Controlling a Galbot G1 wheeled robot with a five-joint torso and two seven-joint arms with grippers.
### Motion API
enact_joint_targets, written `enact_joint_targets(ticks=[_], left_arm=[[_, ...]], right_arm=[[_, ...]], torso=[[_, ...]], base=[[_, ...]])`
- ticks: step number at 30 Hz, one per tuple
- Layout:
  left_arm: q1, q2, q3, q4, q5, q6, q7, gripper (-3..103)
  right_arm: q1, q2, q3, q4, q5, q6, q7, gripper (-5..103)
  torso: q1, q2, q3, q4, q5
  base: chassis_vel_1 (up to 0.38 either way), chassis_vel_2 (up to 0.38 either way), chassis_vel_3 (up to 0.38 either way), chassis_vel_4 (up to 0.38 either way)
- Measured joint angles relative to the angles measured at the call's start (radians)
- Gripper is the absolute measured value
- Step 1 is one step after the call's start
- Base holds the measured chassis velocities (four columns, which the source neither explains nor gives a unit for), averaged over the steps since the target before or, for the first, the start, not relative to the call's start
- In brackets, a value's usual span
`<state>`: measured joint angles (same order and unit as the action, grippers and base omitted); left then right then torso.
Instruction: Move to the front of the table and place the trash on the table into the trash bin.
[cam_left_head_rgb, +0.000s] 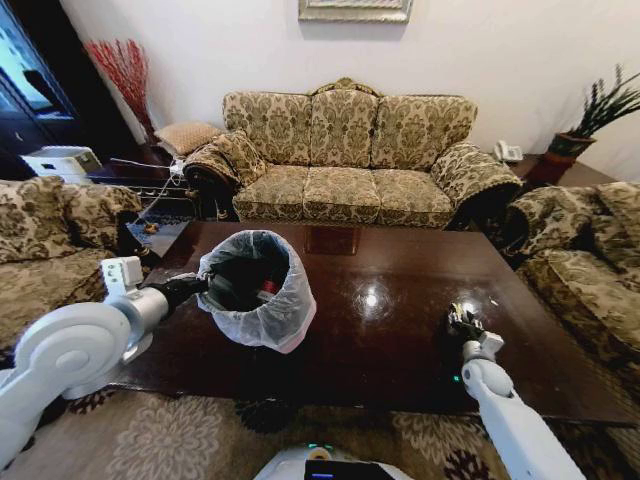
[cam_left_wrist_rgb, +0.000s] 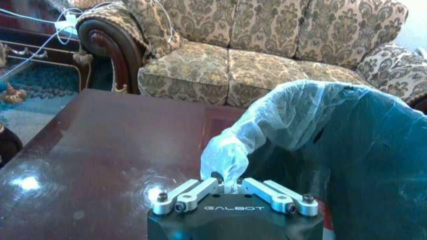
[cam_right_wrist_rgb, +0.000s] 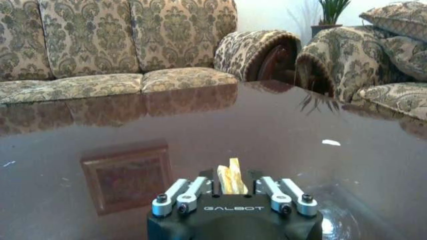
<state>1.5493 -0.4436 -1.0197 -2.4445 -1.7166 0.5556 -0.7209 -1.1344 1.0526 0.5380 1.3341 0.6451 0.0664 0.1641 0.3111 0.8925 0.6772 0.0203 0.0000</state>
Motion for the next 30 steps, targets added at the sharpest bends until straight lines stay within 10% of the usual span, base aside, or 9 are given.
enact_joint_targets(ticks=[6,16,23,30], left_arm=[[0.007,-0.007,0.008,-0.004,0.026,-0.001,0.015,1],[0.010,-0.001,0.010,-0.001,0.037,-0.002,0.023,1],[-0.004,0.099,-0.019,0.052,0.081,0.005,0.074,1],[-0.004,0.139,0.009,0.063,0.160,0.006,0.129,1]], right_arm=[[-0.003,0.007,-0.001,0.006,0.014,-0.004,-0.003,4],[-0.024,0.004,0.005,0.065,0.032,0.003,-0.009,0],[-0.046,-0.017,0.072,0.509,0.090,0.060,-0.095,0],[-0.023,-0.059,-0.026,0.907,0.268,-0.063,-0.139,0]], torso=[[0.000,0.000,0.000,0.0001,-0.0001],[0.000,0.000,0.000,0.0000,0.0001],[0.000,0.000,0.000,-0.0001,-0.0002],[0.000,0.000,0.000,0.0003,-0.0006]], base=[[0.000,0.000,0.000,0.000],[0.000,0.000,0.000,0.000],[0.000,0.000,0.000,0.000],[0.000,0.000,0.000,0.000]])
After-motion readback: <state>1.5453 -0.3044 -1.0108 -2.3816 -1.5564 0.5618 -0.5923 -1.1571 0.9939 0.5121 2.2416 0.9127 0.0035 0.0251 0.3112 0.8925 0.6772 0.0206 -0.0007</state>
